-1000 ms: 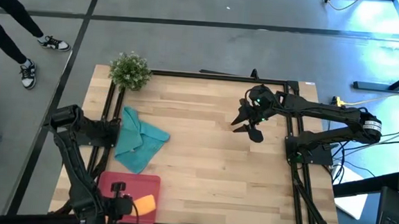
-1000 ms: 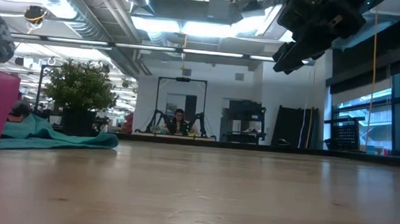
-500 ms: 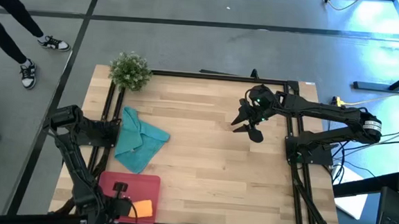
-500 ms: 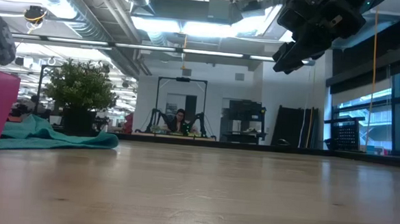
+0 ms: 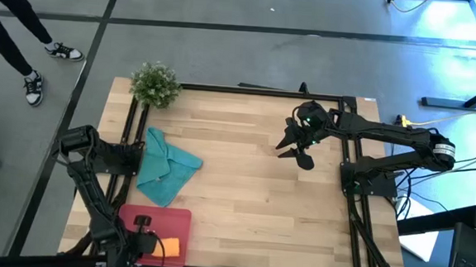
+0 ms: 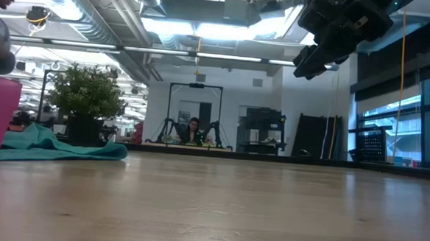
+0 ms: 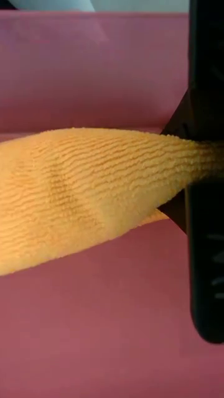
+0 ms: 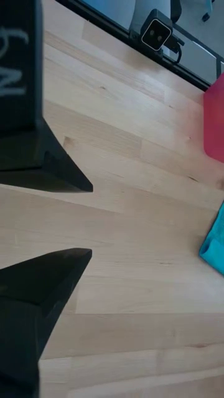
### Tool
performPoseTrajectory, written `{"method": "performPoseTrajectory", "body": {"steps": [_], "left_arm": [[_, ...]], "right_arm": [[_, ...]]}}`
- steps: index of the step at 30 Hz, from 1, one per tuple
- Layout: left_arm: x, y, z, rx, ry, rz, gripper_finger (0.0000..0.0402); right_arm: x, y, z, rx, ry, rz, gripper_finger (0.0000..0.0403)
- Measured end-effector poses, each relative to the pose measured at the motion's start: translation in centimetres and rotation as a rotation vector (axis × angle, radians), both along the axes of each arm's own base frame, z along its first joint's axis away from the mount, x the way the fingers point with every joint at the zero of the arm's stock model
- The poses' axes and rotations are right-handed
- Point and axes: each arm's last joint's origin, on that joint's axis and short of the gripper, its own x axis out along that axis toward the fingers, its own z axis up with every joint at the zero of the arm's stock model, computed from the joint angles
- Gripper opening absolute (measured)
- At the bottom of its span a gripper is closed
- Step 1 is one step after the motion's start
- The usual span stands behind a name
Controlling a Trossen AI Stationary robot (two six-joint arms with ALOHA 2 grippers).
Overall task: Roll microfiber towels into tight, uniform cylinder then place into a basket
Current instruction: Put the yellow microfiber cloth into the bin
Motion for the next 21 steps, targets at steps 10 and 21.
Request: {"method": "performPoseTrajectory", "body": {"steps": [10,21], "left_arm": [[0.00,-0.02,-0.34,-0.027,-0.003,-0.002,0.0011],[0.14,-0.53,-0.16,-0.087,-0.008,-0.010,0.0012]], "right_arm": [[0.00,0.00,0.00,0.000,0.000,0.000,0.0157],[0.00,0.01,0.00,0.000,0.000,0.000,0.0157]]}}
